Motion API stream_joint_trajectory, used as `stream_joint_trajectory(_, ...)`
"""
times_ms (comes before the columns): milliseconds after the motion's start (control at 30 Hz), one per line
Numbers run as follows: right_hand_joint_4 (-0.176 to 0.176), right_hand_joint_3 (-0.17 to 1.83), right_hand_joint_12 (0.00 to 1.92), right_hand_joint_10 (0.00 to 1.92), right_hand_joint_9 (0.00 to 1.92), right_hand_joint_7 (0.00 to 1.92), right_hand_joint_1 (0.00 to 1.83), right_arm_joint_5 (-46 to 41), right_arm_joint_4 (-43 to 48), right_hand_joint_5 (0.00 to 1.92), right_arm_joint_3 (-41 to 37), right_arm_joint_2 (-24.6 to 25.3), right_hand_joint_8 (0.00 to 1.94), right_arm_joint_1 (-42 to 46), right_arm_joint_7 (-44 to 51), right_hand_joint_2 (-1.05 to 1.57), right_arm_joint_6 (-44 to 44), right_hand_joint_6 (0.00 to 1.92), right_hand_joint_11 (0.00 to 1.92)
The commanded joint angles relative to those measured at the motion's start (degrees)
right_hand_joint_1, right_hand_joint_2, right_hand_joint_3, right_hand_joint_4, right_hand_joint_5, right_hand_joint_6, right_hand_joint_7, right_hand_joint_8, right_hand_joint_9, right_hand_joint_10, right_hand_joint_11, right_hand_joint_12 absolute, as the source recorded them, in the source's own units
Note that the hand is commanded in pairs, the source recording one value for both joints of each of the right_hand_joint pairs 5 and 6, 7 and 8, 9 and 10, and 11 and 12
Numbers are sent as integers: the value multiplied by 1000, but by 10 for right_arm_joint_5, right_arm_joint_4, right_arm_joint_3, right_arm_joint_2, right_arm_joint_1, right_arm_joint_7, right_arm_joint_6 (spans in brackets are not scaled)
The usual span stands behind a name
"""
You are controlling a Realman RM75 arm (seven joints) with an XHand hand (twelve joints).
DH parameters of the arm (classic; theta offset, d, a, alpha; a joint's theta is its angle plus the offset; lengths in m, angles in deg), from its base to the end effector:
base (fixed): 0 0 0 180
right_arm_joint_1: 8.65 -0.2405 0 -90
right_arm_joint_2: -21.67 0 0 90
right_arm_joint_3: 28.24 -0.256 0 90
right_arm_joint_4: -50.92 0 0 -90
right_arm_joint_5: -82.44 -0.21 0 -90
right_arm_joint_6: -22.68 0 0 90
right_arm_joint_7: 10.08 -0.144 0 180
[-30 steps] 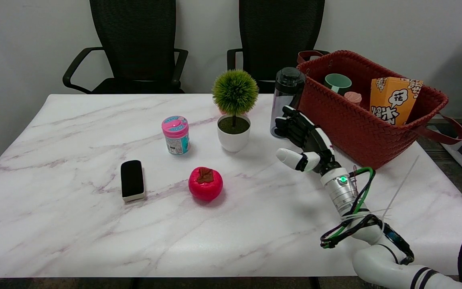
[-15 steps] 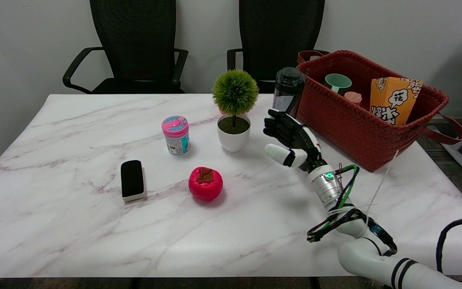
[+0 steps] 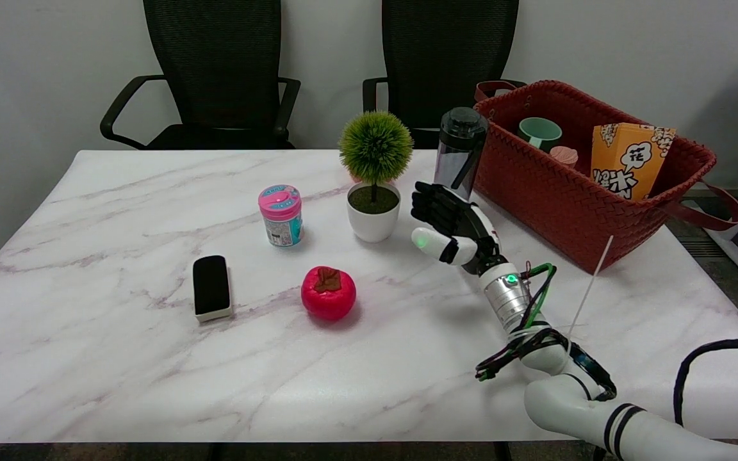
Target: Pick up the potted plant.
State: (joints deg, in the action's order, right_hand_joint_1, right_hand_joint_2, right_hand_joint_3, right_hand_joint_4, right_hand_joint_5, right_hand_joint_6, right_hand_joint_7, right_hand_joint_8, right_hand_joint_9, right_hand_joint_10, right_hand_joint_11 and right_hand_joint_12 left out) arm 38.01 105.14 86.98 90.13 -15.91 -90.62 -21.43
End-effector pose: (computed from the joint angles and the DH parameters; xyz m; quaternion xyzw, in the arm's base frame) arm -0.3369 -0.3431 0.3221 0.4995 -0.4642 0.5662 0.4630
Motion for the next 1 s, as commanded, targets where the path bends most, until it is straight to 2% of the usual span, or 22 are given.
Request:
stream_joint_trajectory(33,0,1010,425,442,442,477,1078,1,-64,469,6,28,477,-49,-16,-110,21,469,425)
stream_joint_trajectory(533,0,1012,408,444,444,479,1077,2,-65,472,6,36,479,-78,-11,-115,50,472,408)
stream_joint_trajectory(1000,0,957,310,475,475,494,1079,62,-67,413,6,36,494,-109,-9,-97,95,413,310)
